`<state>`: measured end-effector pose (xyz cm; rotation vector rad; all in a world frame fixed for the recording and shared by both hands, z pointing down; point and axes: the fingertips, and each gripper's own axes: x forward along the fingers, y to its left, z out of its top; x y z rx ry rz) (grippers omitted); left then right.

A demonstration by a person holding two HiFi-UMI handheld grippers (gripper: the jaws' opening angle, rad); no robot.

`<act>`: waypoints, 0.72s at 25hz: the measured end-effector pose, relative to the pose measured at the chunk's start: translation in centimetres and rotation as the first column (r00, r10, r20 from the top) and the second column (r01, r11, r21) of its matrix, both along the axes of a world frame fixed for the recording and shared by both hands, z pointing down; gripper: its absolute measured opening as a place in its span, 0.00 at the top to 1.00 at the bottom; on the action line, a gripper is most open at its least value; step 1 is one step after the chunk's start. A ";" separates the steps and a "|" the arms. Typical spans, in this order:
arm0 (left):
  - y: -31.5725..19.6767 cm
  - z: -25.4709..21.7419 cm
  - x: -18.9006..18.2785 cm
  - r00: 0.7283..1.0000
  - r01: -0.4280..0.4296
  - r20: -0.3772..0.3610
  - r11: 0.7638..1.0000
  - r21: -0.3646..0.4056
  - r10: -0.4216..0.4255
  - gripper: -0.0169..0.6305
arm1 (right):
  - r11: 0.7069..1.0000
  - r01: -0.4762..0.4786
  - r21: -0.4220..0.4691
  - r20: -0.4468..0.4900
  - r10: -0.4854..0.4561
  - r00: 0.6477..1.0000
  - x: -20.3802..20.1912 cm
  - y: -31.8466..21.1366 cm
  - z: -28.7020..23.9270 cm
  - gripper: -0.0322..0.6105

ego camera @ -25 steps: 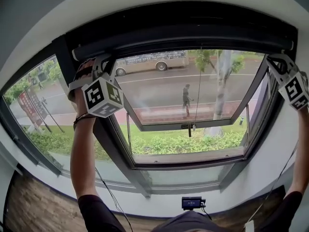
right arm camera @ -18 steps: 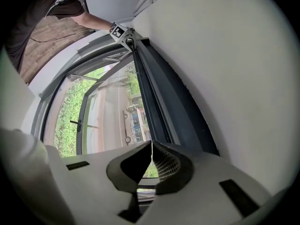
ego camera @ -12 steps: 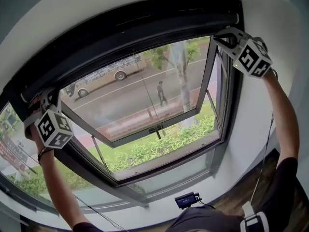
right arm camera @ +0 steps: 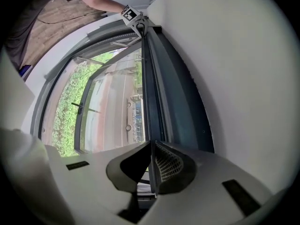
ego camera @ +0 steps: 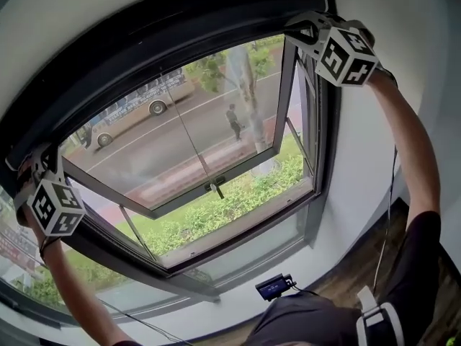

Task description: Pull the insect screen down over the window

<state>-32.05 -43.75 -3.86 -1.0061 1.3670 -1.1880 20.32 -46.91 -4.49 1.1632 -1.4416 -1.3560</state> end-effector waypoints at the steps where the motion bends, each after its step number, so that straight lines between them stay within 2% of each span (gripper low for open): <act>1: 0.0 0.1 0.0 1.000 0.000 0.000 1.000 0.003 0.000 0.93 | 1.000 0.001 0.004 0.006 -0.001 1.000 -0.1 -0.2 -0.1 0.93; 7: 0.4 0.2 0.0 1.000 -0.001 -0.001 1.000 0.019 0.002 0.93 | 1.000 -0.012 -0.025 -0.012 0.012 1.000 -0.5 -1.6 0.4 0.87; 13: 0.2 0.2 0.2 1.000 -0.011 0.005 1.000 0.014 0.011 0.94 | 0.997 0.005 -0.080 -0.020 -0.007 1.000 -0.5 -2.9 0.5 0.88; 18: 0.3 0.1 -0.2 1.000 -0.012 0.011 1.000 -0.006 0.012 0.94 | 0.991 0.005 -0.133 -0.087 -0.017 0.996 -0.9 -3.1 0.8 0.92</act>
